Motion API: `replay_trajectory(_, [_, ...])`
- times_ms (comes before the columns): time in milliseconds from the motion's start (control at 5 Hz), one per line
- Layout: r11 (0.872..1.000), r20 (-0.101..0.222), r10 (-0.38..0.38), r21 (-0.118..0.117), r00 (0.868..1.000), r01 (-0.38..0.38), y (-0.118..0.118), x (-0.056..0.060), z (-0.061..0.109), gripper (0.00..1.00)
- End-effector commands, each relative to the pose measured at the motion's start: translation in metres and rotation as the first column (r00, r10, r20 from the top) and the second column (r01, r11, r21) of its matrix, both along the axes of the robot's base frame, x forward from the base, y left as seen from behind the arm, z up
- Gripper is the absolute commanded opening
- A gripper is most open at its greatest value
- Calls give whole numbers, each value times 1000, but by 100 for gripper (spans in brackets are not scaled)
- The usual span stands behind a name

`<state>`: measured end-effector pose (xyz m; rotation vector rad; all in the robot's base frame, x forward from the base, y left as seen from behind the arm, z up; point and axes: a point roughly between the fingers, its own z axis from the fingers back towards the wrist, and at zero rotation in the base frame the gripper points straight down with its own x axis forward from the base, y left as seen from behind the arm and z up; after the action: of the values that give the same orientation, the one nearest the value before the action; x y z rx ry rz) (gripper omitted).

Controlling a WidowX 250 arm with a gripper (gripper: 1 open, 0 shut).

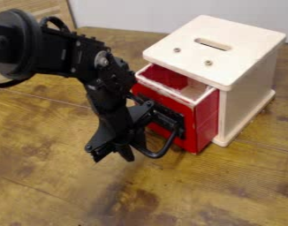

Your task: Open the drawer

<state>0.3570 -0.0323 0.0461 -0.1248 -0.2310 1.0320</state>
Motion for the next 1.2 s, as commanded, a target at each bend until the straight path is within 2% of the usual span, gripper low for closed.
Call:
replay_trajectory(0, [998, 28, -39, 55, 999, 38, 15, 4, 17, 0])
replay_trajectory(200, [993, 27, -101, 57, 994, 99, 10, 4, 23, 0])
replay_trajectory(600, [991, 26, -124, 62, 992, 122, -3, 4, 13, 0])
replay_trajectory(1000, [997, 25, -47, 65, 999, 46, -14, 16, 13, 0])
